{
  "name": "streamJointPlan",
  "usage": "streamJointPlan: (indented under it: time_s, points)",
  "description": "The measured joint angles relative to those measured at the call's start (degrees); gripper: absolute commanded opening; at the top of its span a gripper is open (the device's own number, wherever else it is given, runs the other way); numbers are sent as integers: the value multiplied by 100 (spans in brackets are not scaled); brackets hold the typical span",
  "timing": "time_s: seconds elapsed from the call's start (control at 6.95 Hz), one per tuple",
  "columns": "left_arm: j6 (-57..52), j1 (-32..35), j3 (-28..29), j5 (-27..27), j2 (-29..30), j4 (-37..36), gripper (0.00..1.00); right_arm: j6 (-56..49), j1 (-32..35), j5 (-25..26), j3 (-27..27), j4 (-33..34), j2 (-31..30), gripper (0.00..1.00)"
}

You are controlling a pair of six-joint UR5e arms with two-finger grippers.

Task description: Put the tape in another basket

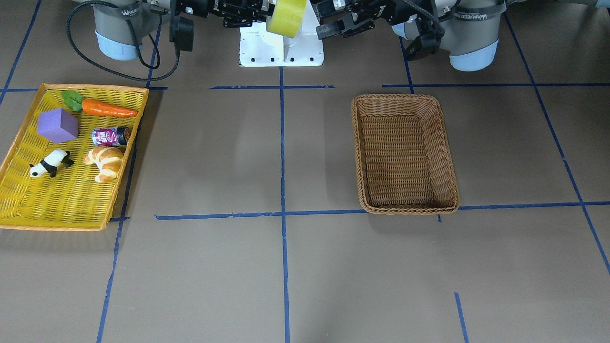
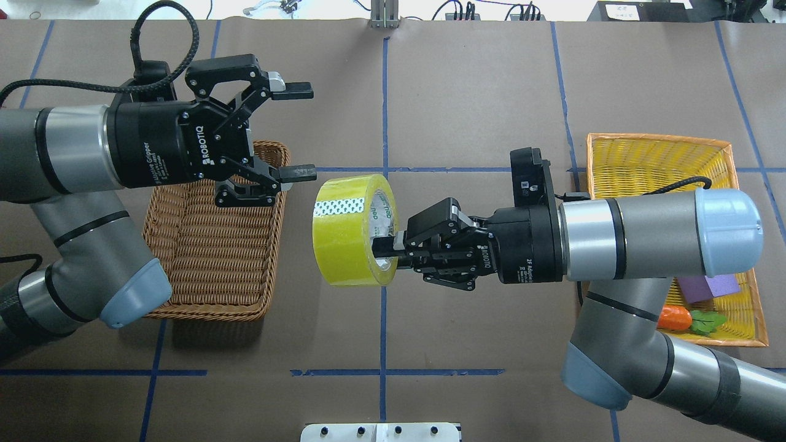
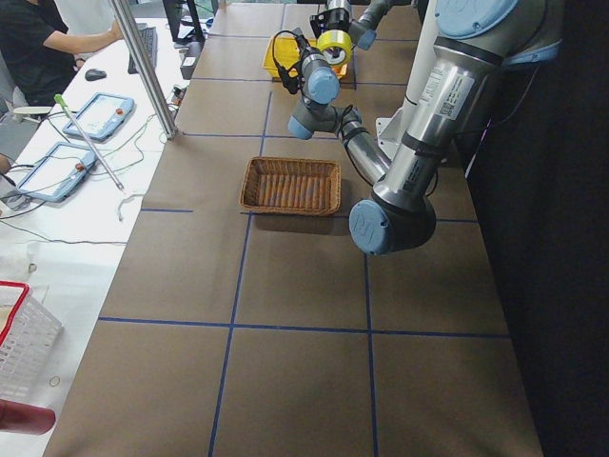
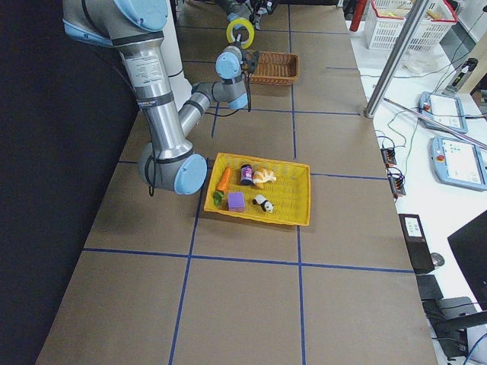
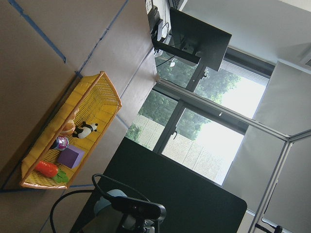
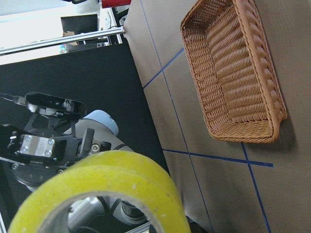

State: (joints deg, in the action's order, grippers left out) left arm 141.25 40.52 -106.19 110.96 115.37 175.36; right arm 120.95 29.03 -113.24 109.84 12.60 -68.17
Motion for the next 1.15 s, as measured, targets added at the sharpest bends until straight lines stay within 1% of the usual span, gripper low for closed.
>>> streamJointPlan:
  time_s: [1.15]
  points:
    - [355, -384, -190, -10, 29, 23, 100, -19, -4, 100, -34, -3, -21, 0]
